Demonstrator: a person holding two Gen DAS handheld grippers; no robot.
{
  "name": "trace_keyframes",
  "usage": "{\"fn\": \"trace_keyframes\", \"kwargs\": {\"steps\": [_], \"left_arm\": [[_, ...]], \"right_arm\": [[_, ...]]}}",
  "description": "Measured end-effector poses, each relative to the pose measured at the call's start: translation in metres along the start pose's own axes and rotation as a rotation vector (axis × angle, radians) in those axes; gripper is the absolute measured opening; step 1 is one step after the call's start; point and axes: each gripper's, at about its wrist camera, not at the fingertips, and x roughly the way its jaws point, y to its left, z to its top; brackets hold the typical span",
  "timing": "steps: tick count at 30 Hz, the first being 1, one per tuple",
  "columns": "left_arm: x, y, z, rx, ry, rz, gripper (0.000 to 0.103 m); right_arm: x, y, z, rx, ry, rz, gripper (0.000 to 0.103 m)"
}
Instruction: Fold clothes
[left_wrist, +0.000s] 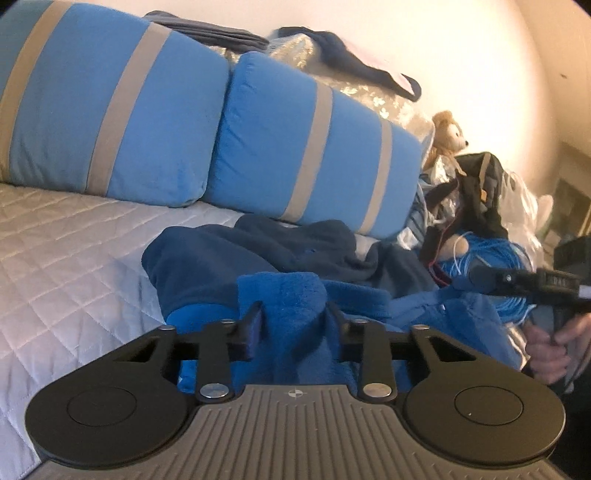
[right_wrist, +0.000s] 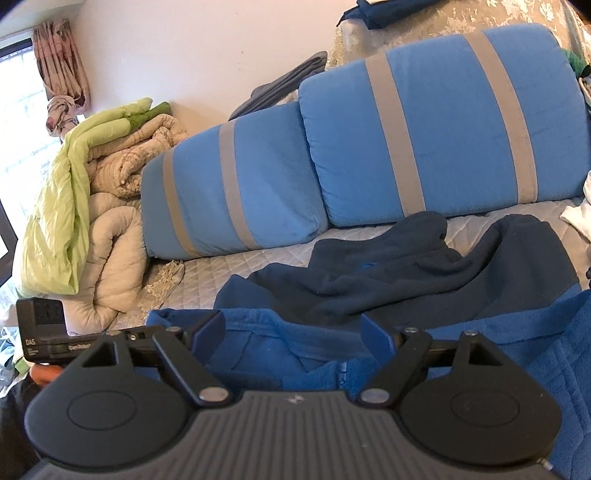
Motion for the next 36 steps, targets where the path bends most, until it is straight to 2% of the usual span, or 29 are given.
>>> {"fn": "trace_keyframes", "kwargs": {"steps": [5,9,14,17,22,27,32,36], "left_arm": [[0.001,0.001,-0.002,-0.016,-0.006,0.042,0.018],[0.001,0.002,-0.004,-0.034,-0.008,0.088,0.017],[0.001,0.011,-0.003,-0.111,-0.001,0.176,0.016],[0.000,0.016,-0.001,-0.154,-0.001,0.231,0.016],[0.003,0.010,0.002,-0.155,0.003,0.298,0.016],[0.002,0.008,0.005,-0.174,-0.012,0.353,0.016],[0.002,0.007,0.009,-0.216,-0.029,0.439,0.016],[0.009,0.001,0.011,-0.212,-0.016,0.499,0.016]], "right_arm": [[-0.002,-0.003,0.000,0.001,-0.006,-0.007,0.088],[-0.003,-0.005,0.001,-0.022,-0.019,-0.025,0.088],[-0.005,-0.012,-0.002,-0.041,-0.030,-0.056,0.088],[-0.015,-0.026,0.004,-0.041,-0.072,-0.076,0.088],[-0.040,-0.072,0.018,0.003,-0.163,-0.154,0.089],[-0.062,-0.124,0.022,0.084,-0.206,-0.256,0.089],[-0.077,-0.169,0.020,0.181,-0.185,-0.335,0.090],[-0.085,-0.191,0.014,0.269,-0.153,-0.326,0.090]]}}
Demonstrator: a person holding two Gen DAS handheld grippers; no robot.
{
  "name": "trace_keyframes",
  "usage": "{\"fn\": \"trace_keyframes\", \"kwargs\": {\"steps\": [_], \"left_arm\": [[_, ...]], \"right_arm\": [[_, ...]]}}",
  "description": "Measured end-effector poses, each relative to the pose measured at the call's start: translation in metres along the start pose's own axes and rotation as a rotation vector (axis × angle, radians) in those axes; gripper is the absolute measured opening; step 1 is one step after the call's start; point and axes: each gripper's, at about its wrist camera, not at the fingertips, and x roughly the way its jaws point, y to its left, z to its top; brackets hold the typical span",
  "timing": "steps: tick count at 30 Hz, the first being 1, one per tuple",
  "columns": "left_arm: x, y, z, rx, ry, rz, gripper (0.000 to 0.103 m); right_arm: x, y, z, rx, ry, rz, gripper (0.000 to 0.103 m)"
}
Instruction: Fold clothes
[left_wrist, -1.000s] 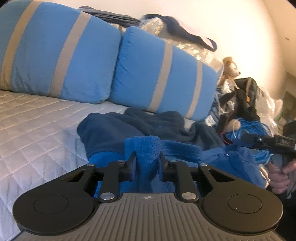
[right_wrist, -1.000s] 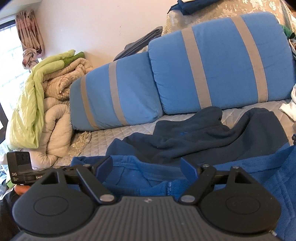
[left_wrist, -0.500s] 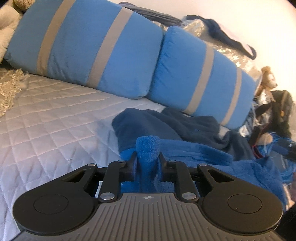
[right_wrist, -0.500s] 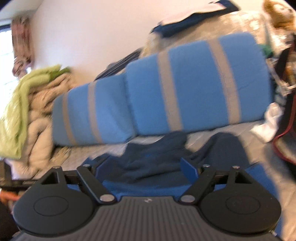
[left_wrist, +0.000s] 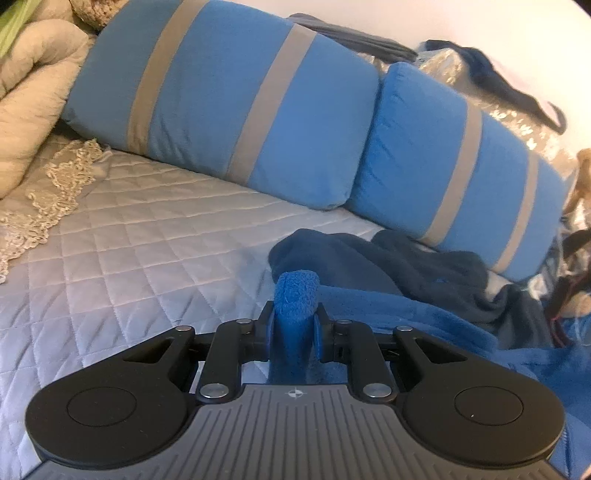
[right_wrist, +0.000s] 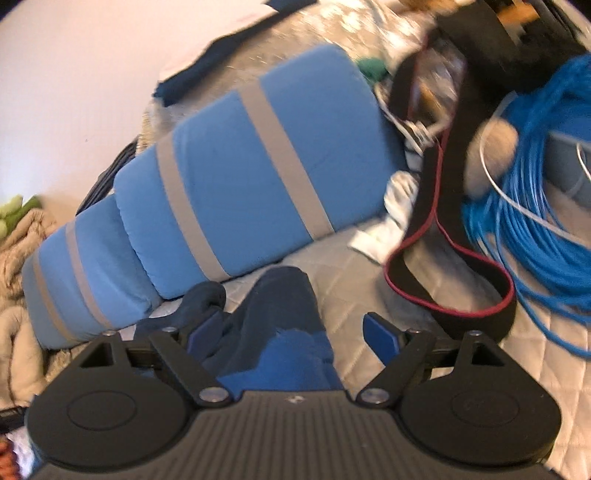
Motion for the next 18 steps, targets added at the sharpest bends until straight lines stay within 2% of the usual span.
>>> {"fn": "trace_keyframes", "kwargs": {"steps": [3,6,8,9,10,11,13,18], "left_arm": [[0.002,-0.004,0.000,-0.002,0.004,0.020,0.016],[0.003,-0.003,0.001,-0.013,0.009,0.019,0.016],[0.004,-0.001,0.001,-0.019,0.013,0.012,0.016],[0.004,-0.001,0.001,-0.018,0.014,0.010,0.016],[0.004,-0.001,0.001,-0.016,0.015,0.009,0.016],[0.004,-0.001,0.001,-0.014,0.018,0.010,0.016],[0.005,-0.001,0.000,-0.011,0.022,0.009,0.016],[0.006,-0.001,0.000,-0.008,0.031,0.003,0.016]], "right_arm": [[0.002,-0.007,-0.001,0.007,0.056,0.010,0.090],[0.011,-0.010,-0.007,0.000,0.130,-0.015,0.090],[0.013,-0.007,-0.012,-0.032,0.146,-0.013,0.085],[0.014,-0.004,-0.015,-0.058,0.147,-0.011,0.073],[0.013,0.003,-0.018,-0.100,0.138,-0.012,0.058],[0.010,0.011,-0.021,-0.160,0.126,-0.012,0.052],[0.004,0.029,-0.031,-0.293,0.096,-0.006,0.032],[-0.021,0.077,-0.076,-0.698,0.018,0.052,0.029]]}}
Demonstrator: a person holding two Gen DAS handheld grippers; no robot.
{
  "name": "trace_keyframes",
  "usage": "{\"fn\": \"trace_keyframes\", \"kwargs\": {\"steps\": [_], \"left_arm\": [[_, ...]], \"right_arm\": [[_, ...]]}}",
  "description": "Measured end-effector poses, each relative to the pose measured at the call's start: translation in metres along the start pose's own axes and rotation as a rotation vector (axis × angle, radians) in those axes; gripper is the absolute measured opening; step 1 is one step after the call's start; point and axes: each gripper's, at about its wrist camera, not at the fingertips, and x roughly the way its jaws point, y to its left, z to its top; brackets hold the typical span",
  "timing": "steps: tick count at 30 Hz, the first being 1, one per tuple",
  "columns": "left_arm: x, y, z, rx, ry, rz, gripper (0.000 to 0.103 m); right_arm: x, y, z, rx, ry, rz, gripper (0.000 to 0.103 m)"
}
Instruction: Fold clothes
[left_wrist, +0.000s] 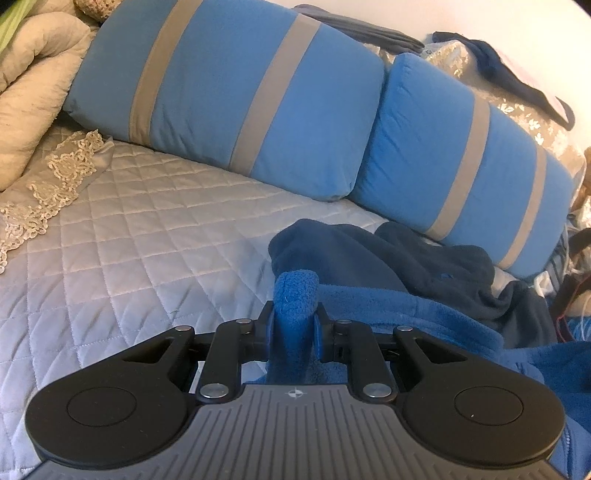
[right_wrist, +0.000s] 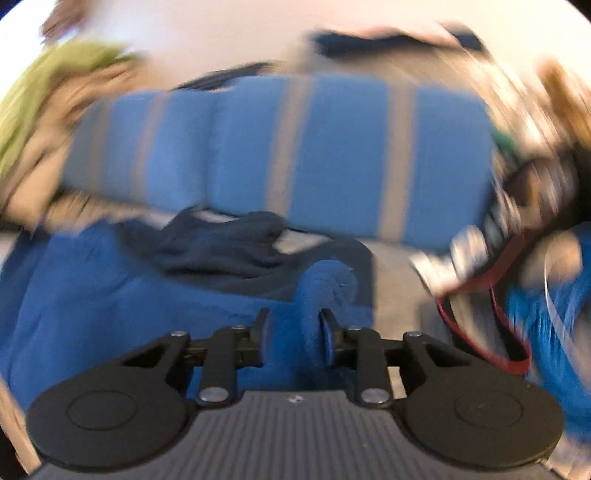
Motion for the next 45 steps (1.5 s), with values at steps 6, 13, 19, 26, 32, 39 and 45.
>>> {"fn": "trace_keyframes", "kwargs": {"steps": [6,13,19,26,32,39,45], "left_arm": [[0.001,0.001,0.000,0.002,0.009,-0.004,0.016],[0.002,0.002,0.000,0.000,0.017,-0.007,0.016],[0.004,0.003,0.001,-0.003,0.027,-0.010,0.017],[0.005,0.004,0.001,-0.002,0.037,-0.010,0.017],[0.005,0.005,0.001,-0.004,0.040,-0.016,0.017],[0.004,0.004,0.001,-0.003,0.039,-0.021,0.017],[0.004,0.004,0.001,-0.005,0.039,-0.022,0.017]], "right_arm": [[-0.004,0.037,-0.012,-0.206,-0.004,-0.044,0.054],[0.004,-0.024,0.010,0.131,0.026,-0.046,0.080],[0.031,-0.112,0.002,0.549,0.147,0.075,0.079],[0.061,-0.152,-0.026,0.831,0.221,0.300,0.062],[0.079,-0.175,-0.051,1.090,0.246,0.338,0.021],[0.031,-0.121,-0.003,0.549,0.028,0.216,0.015],[0.006,-0.059,0.009,0.080,-0.099,0.103,0.015]]}}
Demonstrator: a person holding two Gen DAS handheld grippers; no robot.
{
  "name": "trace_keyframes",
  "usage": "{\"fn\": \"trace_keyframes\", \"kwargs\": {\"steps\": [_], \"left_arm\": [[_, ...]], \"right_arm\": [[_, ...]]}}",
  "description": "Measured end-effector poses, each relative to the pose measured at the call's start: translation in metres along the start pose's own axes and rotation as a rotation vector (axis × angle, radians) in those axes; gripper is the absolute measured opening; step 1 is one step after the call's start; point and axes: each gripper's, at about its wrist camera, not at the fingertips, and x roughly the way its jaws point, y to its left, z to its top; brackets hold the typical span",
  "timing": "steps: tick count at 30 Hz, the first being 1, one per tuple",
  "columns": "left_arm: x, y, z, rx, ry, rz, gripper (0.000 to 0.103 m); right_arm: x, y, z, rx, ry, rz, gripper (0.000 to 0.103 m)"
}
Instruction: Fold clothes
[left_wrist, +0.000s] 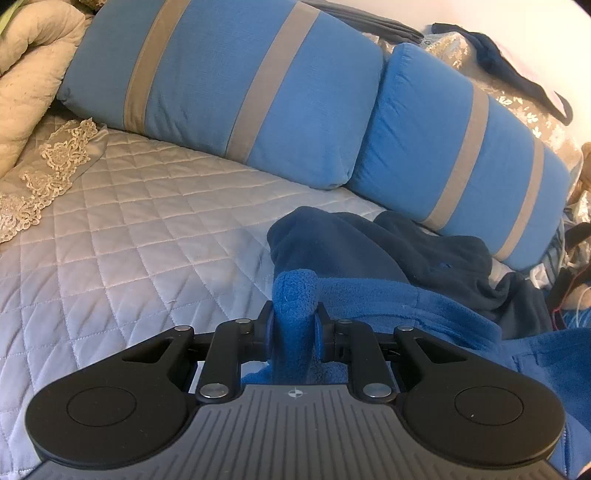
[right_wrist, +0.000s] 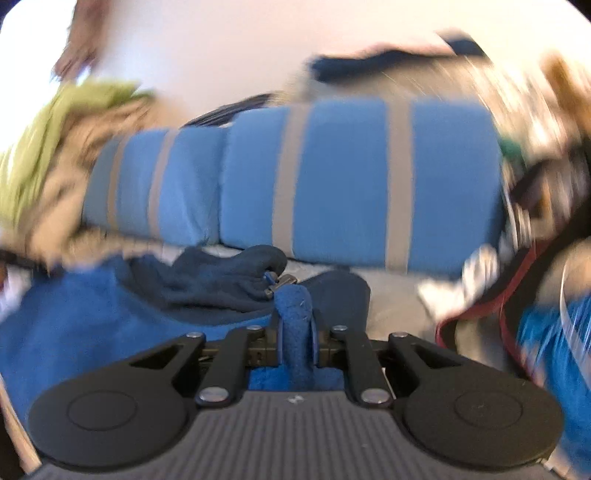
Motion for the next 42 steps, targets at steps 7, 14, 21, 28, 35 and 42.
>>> {"fn": "trace_keyframes", "kwargs": {"steps": [7,14,21,28,35,42], "left_arm": [[0.000,0.000,0.001,-0.008,0.001,-0.002,0.017],[-0.008,0.003,0.003,-0.045,-0.023,-0.029,0.017],[-0.021,0.001,0.005,-0.045,-0.085,-0.032,0.016],[-0.032,0.000,0.011,-0.038,-0.150,-0.046,0.016],[-0.013,-0.009,0.010,0.077,-0.057,0.053,0.035],[-0.031,-0.032,0.027,0.328,-0.132,-0.174,0.049]], "right_arm": [[0.004,0.018,0.000,-0.122,0.002,-0.034,0.015],[0.009,-0.010,0.000,0.042,0.049,-0.101,0.016],[0.018,-0.039,-0.003,0.270,0.112,-0.106,0.016],[0.010,-0.046,0.002,0.370,0.030,-0.073,0.015],[0.035,-0.036,0.002,0.271,0.175,-0.128,0.057],[0.014,-0.015,0.012,0.167,0.027,-0.152,0.085]]}}
